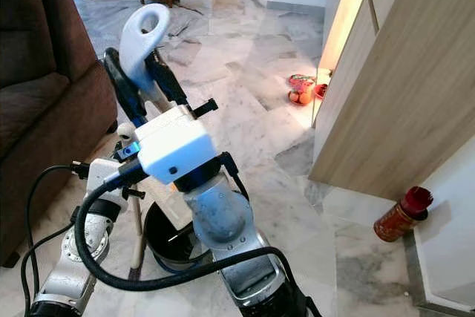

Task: Sweep floor

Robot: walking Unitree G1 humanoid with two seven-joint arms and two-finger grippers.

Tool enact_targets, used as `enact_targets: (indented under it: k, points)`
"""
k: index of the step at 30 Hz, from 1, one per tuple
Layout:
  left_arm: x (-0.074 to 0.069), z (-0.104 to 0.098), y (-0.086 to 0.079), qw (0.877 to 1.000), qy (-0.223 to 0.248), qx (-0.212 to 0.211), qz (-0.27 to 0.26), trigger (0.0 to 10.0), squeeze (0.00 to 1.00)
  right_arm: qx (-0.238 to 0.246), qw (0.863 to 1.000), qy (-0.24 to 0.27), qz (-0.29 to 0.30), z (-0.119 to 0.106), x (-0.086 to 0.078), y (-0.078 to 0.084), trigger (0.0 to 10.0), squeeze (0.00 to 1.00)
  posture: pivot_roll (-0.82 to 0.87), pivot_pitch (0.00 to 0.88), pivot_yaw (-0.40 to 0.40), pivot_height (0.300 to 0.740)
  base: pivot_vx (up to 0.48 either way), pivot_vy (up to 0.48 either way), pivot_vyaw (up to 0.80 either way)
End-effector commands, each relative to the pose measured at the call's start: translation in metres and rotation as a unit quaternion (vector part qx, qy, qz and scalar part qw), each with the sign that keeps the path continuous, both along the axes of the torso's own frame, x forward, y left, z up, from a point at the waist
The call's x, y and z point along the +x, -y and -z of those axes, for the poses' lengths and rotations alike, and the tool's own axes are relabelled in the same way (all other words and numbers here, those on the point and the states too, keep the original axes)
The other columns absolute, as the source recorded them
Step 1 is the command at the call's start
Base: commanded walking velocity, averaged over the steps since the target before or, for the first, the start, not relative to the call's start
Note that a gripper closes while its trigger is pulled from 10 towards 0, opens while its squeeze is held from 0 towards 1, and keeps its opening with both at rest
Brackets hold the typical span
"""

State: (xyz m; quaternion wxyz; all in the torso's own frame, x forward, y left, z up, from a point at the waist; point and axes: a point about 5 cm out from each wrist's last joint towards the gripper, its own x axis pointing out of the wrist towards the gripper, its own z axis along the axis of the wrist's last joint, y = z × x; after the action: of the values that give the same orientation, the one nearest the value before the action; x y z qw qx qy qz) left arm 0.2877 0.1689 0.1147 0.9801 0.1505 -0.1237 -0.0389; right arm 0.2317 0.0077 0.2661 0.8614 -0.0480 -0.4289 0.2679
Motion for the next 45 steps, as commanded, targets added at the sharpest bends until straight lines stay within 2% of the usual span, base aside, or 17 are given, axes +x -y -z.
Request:
enact_targets:
  k: [1, 9, 19, 23, 33, 36, 45]
  points:
    - [0.000, -0.004, 0.002, 1.000, 0.017, 0.007, 0.006, 10.0, 0.00, 0.002, 0.997, 0.070, -0.018, -0.015, -0.017, -0.003, 10.0, 0.00, 0.06, 0.089, -0.038, 0.740, 0.000, 0.000, 0.00]
    - [-0.001, -0.005, 0.003, 1.000, 0.019, 0.009, 0.008, 10.0, 0.00, -0.022, 0.994, 0.095, -0.043, -0.012, -0.026, -0.012, 10.0, 0.00, 0.06, 0.086, -0.040, 0.740, 0.000, 0.000, 0.00]
    - [-0.001, -0.005, 0.003, 1.000, 0.020, 0.009, 0.008, 10.0, 0.00, -0.022, 0.993, 0.096, -0.069, -0.012, -0.031, -0.015, 10.0, 0.00, 0.06, 0.087, -0.042, 0.740, 0.000, 0.000, 0.00]
    - [-0.001, -0.005, 0.004, 1.000, 0.020, 0.009, 0.008, 10.0, 0.00, -0.051, 0.989, 0.119, -0.065, -0.008, -0.033, -0.018, 10.0, 0.00, 0.07, 0.089, -0.043, 0.740, 0.000, 0.000, 0.00]
    - [-0.001, -0.005, 0.003, 1.000, 0.019, 0.009, 0.007, 10.0, 0.00, -0.057, 0.989, 0.122, -0.066, -0.007, -0.034, -0.018, 10.0, 0.00, 0.07, 0.091, -0.044, 0.740, 0.000, 0.000, 0.00]
    - [-0.001, -0.006, 0.003, 1.000, 0.020, 0.009, 0.007, 10.0, 0.00, -0.053, 0.991, 0.105, -0.064, -0.006, -0.031, -0.018, 10.0, 0.00, 0.06, 0.095, -0.042, 0.740, 0.000, 0.000, 0.00]
    - [0.000, -0.006, 0.003, 1.000, 0.019, 0.009, 0.008, 10.0, 0.00, -0.060, 0.992, 0.102, -0.048, -0.004, -0.026, -0.017, 10.0, 0.00, 0.06, 0.095, -0.042, 0.740, 0.000, 0.000, 0.00]
